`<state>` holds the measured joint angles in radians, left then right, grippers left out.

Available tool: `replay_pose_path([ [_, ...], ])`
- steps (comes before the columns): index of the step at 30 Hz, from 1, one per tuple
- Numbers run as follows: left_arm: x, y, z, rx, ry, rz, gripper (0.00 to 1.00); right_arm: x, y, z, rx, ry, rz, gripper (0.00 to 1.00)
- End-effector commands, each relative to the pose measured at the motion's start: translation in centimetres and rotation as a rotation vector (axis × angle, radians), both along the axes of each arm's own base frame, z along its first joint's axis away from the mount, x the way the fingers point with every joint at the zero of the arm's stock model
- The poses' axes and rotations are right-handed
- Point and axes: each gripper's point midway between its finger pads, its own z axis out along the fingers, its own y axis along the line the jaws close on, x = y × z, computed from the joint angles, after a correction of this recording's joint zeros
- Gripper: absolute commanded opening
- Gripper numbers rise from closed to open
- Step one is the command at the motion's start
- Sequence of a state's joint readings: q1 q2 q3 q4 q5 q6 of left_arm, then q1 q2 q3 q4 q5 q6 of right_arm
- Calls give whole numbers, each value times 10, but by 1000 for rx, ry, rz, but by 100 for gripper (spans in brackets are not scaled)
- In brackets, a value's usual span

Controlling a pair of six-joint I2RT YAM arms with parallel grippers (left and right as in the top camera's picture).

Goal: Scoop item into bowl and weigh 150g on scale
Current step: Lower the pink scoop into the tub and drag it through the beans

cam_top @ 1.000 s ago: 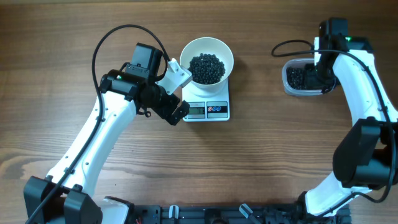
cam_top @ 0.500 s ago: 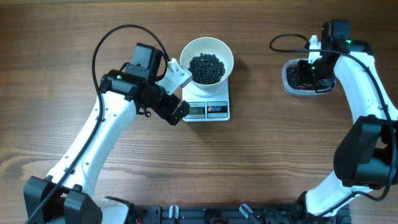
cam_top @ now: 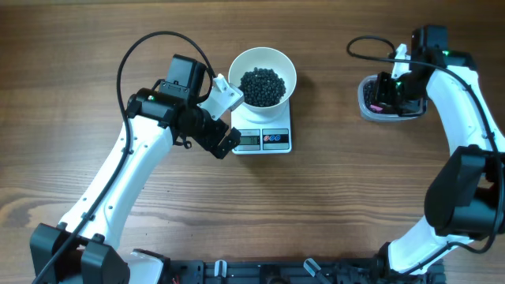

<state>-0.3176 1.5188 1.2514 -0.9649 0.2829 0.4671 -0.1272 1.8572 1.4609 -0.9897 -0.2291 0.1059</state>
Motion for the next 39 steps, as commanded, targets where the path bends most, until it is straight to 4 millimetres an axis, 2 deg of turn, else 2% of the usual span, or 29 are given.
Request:
replay_pose_path([
  [1,1,-1,1,-11,-2,-14,100,-9,14,-6,131,48,-2,4],
  [6,1,-1,1,-11,-2,-14,100,0,11,5,267,-8,-37,4],
  [9,2,-1,1,-11,-2,-13,100,0,4,5,279,-12,-59,4],
  [15,2,-1,1,-11,-2,-13,100,-18,-22,-15,284,20,-120,4],
  [17,2,-1,1,-11,-2,-14,100,-20,-23,-21,336,-6,-114,4],
  [21,2,-1,1,-11,-2,-13,100,-19,-19,-21,484,-92,-104,4],
  [25,2,-1,1,-11,-2,-13,100,-20,-35,-20,490,-113,-138,4],
  [31,2,-1,1,-11,-2,-14,100,-11,-51,15,703,-260,-192,5],
  [35,2,-1,1,-11,-2,-14,100,-12,-57,18,733,-261,-233,5],
  [39,2,-1,1,-11,-2,-13,100,-12,-56,21,752,-265,-233,5],
])
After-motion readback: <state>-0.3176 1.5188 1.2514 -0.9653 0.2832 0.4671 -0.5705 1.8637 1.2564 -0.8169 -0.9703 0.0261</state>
